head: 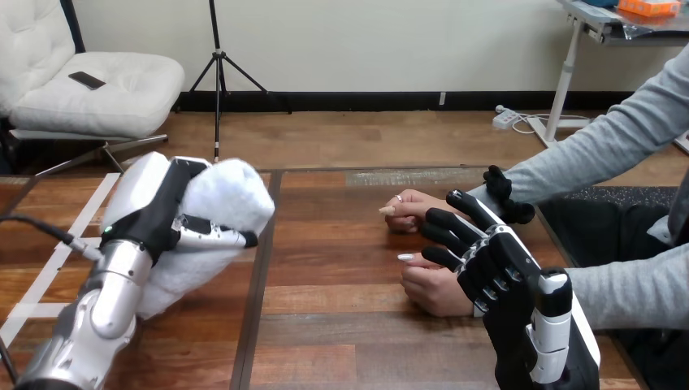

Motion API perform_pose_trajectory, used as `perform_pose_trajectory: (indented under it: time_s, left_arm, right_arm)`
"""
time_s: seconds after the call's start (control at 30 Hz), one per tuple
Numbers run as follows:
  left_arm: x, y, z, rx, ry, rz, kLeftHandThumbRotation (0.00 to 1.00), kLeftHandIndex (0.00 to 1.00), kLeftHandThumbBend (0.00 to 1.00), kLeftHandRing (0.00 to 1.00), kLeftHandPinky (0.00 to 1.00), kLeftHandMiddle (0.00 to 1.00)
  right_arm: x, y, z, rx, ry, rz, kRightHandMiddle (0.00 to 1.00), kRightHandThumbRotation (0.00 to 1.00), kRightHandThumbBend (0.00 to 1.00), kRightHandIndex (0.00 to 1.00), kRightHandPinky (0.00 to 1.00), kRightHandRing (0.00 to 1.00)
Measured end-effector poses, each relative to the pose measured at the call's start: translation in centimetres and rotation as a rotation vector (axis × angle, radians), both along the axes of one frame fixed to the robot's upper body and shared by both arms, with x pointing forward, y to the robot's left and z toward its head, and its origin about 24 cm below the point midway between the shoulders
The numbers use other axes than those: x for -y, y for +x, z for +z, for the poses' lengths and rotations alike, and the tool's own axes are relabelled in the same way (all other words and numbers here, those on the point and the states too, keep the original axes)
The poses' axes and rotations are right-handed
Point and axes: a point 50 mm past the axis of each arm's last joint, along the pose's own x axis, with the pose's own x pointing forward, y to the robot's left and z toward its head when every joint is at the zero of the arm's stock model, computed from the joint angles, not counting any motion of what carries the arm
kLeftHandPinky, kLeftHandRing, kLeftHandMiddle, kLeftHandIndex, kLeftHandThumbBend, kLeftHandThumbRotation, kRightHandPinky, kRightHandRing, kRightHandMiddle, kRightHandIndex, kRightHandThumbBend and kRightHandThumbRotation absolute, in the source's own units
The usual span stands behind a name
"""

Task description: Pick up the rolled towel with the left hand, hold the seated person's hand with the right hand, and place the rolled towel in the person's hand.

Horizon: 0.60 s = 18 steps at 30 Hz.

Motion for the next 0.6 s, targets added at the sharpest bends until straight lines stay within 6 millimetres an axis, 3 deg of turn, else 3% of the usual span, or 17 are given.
perform_pose_trajectory:
  time_s: [0.6]
  left_arm:
    - [0.8,-2.7,-0.2,0.073,-0.223,0.016,0.00,0.42,0.62,0.34,0.29,0.41]
  right_arm:
    - [0.1,0.0,-0.1,-0.006,-0.005,0.003,0.84,1.00,0.86,0.88,0.86,0.85]
